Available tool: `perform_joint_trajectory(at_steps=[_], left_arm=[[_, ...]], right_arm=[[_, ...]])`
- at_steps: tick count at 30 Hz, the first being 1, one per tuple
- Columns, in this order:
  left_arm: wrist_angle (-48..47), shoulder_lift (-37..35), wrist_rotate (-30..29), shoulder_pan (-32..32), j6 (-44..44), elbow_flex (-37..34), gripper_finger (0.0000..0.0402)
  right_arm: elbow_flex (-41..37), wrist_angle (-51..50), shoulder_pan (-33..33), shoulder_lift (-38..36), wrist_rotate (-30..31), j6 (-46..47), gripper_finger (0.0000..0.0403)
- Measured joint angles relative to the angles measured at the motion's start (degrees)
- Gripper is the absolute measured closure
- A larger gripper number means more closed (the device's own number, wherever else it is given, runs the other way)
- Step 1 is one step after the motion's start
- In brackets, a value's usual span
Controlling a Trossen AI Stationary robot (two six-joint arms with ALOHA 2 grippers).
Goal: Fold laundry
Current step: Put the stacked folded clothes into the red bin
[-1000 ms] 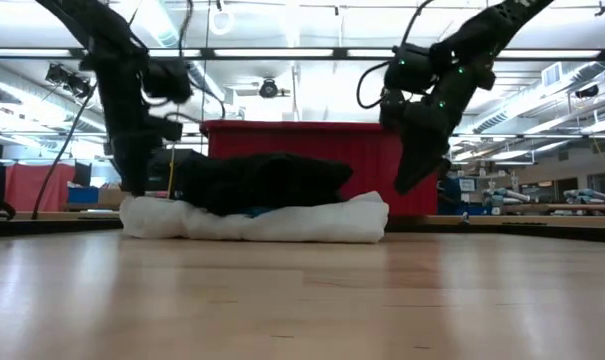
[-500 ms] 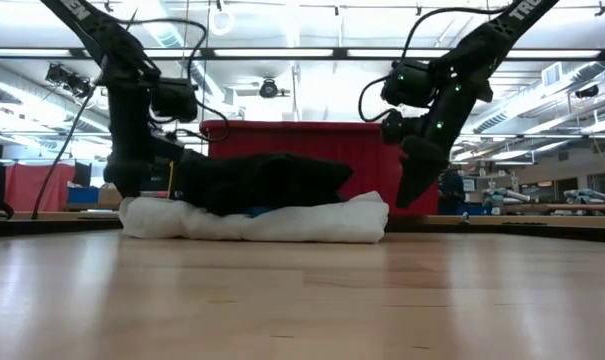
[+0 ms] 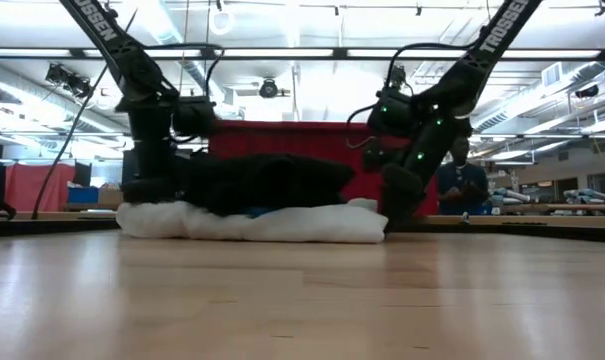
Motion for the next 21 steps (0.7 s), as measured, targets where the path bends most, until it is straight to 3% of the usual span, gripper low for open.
perform_joint_trajectory(at_steps=[4,10,15,21], left_arm=[[8.4,0.0,6.8,-2.3,-2.6,0.0,0.0260],[20.2,0.0,10.1,-4.8,-7.3,0.0,0.0260],[22.7,0.0,16.4,-6.3,-9.0,0.0,0.0260],[25.4,0.0,17.4,-6.8,-11.3,0.0,0.0260]], right_arm=[[0.2,6.3,1.2,2.0,0.3,-0.2,0.0183],[1.8,13.7,3.1,5.2,-3.7,-0.8,0.0190],[3.6,18.0,4.4,8.0,-4.3,-0.5,0.0200],[4.0,23.6,4.3,7.8,-1.9,-0.9,0.0216]])
